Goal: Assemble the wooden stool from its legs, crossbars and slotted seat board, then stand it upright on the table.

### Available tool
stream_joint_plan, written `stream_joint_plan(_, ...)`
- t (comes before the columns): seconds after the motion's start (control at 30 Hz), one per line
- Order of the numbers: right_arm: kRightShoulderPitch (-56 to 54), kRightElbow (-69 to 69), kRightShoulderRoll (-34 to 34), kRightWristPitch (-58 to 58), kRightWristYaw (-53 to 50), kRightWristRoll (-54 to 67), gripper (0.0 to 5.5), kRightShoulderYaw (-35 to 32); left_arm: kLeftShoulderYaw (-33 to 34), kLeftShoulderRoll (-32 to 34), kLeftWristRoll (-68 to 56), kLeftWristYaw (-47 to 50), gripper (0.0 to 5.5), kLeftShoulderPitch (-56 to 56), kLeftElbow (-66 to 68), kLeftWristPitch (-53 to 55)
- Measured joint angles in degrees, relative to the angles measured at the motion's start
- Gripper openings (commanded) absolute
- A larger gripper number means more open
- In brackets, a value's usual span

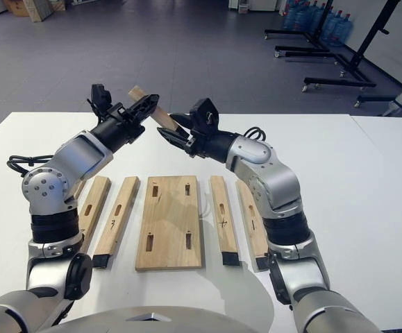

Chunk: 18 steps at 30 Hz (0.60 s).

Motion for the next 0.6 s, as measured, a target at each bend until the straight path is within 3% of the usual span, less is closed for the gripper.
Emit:
stream_joint_plan(0.23,-1.7,1.7,-2.6,1.4,0.3,1.5,4.21,-5.6,0.0,5.5,4.6,-0.6,0.39,0.4,-1.8,2.4)
stream_joint_plan(0.4,-0.2,3.1,-6.5,1.7,-1.3,2.5,5.07,-12.5,0.3,20.8,16.5,-4.7,0.39,9.4,-10.0,6.5)
stream_joint_plan(0.5,5.9,0.8,-6.4,1.9,-4.1,1.9,5.22,-12.8,1.8,26.6,23.2,-8.9,0.39,16.7,-14.8,6.1)
stream_joint_plan(0.6,11.5,-2.4,-6.1,2.0,-7.0,1.4,5.22,-13.7,1.7,26.9,26.2,-12.6,0.39,20.4,-17.2,4.6)
